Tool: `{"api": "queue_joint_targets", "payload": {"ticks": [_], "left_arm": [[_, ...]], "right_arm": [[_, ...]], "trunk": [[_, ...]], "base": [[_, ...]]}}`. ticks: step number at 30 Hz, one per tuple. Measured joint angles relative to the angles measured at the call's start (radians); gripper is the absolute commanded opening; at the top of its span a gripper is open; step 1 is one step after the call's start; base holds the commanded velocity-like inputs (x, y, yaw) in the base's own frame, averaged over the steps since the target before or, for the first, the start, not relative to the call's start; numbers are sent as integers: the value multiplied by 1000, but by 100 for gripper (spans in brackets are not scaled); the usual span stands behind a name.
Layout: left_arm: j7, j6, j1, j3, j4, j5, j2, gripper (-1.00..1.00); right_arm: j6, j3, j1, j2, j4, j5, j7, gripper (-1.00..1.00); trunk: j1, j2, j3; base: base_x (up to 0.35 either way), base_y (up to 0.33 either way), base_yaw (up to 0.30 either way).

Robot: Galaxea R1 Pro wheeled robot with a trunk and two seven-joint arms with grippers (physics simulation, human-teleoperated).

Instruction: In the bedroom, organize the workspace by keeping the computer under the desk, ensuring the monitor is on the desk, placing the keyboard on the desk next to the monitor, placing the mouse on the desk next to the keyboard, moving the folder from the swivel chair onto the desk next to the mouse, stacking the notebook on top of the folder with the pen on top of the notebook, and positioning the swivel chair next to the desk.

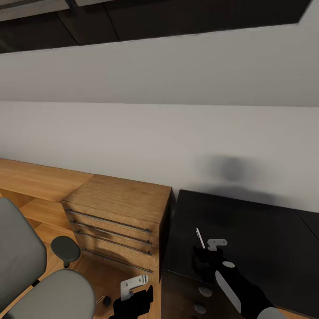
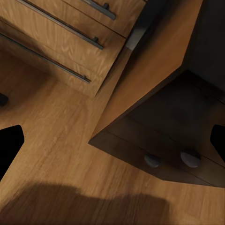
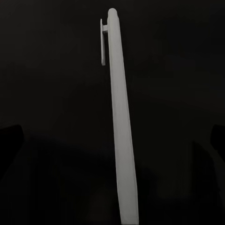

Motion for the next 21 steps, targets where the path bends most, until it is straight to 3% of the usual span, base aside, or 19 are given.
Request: {"api": "queue_joint_targets", "payload": {"ticks": [21], "left_arm": [[0,0,0,0,0,0,-1,100]], "right_arm": [[0,0,-1,0,3,0,0,100]], "trunk": [[4,-7,-3]], "base": [[0,0,0]]}}
